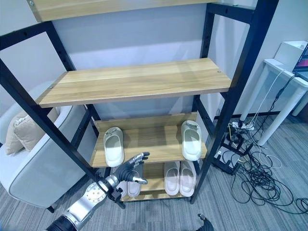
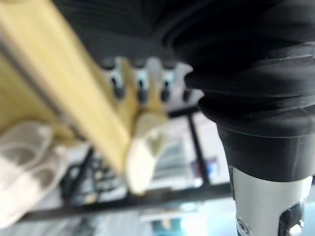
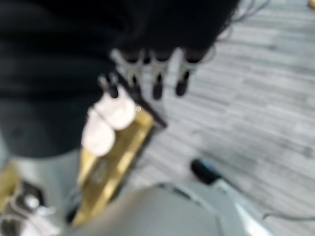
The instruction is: Arrange the slippers neatly on the shoe rack.
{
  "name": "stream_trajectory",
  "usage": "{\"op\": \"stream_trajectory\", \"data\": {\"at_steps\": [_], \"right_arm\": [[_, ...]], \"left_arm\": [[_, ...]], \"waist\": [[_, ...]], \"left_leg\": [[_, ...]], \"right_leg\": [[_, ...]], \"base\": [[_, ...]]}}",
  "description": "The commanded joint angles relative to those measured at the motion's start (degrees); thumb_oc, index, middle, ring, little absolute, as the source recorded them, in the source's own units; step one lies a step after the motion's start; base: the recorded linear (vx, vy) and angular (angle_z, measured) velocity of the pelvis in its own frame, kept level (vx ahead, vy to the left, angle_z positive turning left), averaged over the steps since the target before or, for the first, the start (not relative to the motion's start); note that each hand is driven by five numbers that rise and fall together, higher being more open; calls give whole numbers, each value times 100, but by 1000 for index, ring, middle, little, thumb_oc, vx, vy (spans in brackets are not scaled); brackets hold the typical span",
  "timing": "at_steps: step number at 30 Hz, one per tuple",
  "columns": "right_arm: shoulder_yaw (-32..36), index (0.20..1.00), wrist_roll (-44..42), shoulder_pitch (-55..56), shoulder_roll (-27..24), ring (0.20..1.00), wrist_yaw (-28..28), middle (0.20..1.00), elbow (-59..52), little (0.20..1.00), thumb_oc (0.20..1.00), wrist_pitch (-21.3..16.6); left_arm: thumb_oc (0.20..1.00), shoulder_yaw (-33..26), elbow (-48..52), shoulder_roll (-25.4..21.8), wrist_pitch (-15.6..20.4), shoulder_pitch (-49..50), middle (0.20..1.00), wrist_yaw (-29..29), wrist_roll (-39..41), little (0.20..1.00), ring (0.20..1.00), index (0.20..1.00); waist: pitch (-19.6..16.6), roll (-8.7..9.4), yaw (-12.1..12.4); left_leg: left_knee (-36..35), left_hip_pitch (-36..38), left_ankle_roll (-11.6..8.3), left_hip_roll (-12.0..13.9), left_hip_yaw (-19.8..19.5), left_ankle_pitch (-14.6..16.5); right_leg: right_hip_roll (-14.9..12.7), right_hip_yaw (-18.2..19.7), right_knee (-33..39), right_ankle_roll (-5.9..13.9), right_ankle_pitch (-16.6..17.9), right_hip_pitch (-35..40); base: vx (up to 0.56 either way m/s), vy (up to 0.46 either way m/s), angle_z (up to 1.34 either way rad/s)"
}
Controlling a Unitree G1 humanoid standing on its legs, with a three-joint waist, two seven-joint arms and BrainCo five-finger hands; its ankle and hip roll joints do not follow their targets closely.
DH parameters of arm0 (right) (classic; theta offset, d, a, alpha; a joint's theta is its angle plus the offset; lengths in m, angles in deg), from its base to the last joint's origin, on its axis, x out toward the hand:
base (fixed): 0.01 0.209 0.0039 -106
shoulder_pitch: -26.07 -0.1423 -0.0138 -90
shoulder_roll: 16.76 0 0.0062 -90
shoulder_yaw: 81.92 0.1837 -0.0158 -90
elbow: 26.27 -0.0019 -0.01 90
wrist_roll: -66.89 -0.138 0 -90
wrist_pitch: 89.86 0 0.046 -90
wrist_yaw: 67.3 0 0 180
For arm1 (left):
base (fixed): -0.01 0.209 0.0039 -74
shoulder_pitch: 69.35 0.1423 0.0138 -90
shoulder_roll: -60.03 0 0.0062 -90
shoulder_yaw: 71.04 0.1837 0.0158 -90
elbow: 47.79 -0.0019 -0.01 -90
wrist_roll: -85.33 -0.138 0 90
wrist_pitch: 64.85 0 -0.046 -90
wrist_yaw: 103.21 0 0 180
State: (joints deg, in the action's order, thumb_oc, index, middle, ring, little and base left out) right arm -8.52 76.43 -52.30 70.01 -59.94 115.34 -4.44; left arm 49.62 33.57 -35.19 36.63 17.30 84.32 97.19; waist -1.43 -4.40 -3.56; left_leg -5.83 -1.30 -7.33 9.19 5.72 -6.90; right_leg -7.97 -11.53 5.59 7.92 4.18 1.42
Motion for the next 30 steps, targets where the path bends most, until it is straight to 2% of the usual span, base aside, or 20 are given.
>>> {"op": "stream_trajectory", "data": {"at_steps": [1, 2, 3, 7, 8, 10, 11, 16, 23, 30], "right_arm": [[109, 1000, -295, -394, -30, 1000, 76, 1000, -186, 1000, 1000, -165], [110, 1000, -295, -395, -31, 1000, 76, 1000, -186, 1000, 1000, -165], [142, 1000, -380, -370, -29, 1000, 109, 1000, -236, 1000, 1000, -181], [137, 1000, -431, -452, -74, 1000, 246, 1000, -351, 1000, 1000, -148], [167, 1000, -493, -492, -122, 1000, 313, 1000, -411, 1000, 1000, -157], [178, 1000, -504, -514, -162, 1000, 365, 1000, -431, 1000, 1000, -162], [169, 1000, -453, -480, -287, 1000, 435, 1000, -541, 1000, 1000, -204], [248, 1000, -327, -374, -438, 1000, 516, 1000, -492, 1000, 1000, -212], [402, 1000, -478, -444, -527, 1000, 660, 1000, -484, 1000, 1000, -287], [421, 1000, -435, -397, -446, 1000, 671, 1000, -443, 1000, 1000, -299]], "left_arm": [[1000, -259, 183, 20, 367, -780, 1000, -422, 25, 1000, 1000, 1000], [1000, -259, 182, 21, 368, -781, 1000, -423, 25, 1000, 1000, 1000], [1000, -318, -139, 230, 376, -1059, 1000, -805, -256, 1000, 1000, 1000], [1000, -406, -1169, 638, 211, -1854, 1000, -1675, -917, 1000, 1000, 1000], [1000, -462, -1434, 656, 132, -2176, 1000, -1989, -1180, 1000, 1000, 1000], [1000, -471, -1642, 689, 110, -2395, 1000, -2136, -1296, 1000, 1000, 1000], [1000, -579, -2073, 610, -7, -2840, 1000, -2510, -1627, 1000, 1000, 1000], [1000, -734, -2609, 461, -98, -3315, 1000, -2873, -1802, 1000, 1000, 1000], [1000, -876, -3279, -10, -412, -3863, 1000, -3365, -2370, 1000, 1000, 1000], [1000, -1346, -3051, -197, -455, -3556, 1000, -3513, -2311, 1000, 1000, 1000]], "waist": [[533, -44, 7], [535, -45, 8], [547, -46, -47], [607, -93, -184], [658, -114, -249], [681, -138, -280], [716, -176, -385], [788, -261, -485], [920, -325, -532], [931, -290, -463]], "left_leg": [[83, 131, 23, -265, 80, 429], [83, 132, 23, -264, 81, 430], [83, 118, 3, -253, 115, 423], [83, 92, -17, -236, 172, 392], [83, 55, -21, -233, 201, 365], [83, 15, -24, -224, 234, 354], [83, -82, -33, -192, 323, 325], [83, -149, -57, -139, 431, 277], [83, -282, -77, -99, 494, 213], [83, -324, -79, -89, 473, 200]], "right_leg": [[-231, 15, -59, 185, -442, 172], [-231, 16, -59, 185, -442, 173], [-226, 23, -59, 184, -452, 151], [-197, 85, -59, 177, -429, 99], [-191, 138, -59, 182, -396, 27], [-186, 175, -59, 184, -376, -37], [-165, 269, -59, 182, -339, -210], [-137, 385, -59, 174, -315, -359], [-108, 480, -97, 174, -290, -590], [-97, 472, -95, 156, -309, -605]], "base": [[16, -31, -3], [20, -48, -5], [22, -48, -7], [5, -58, -5], [-55, -37, -16], [-55, -32, -27], [-40, -37, -35], [-19, -43, -24], [-19, -19, -8], [-2, -3, -1]]}}
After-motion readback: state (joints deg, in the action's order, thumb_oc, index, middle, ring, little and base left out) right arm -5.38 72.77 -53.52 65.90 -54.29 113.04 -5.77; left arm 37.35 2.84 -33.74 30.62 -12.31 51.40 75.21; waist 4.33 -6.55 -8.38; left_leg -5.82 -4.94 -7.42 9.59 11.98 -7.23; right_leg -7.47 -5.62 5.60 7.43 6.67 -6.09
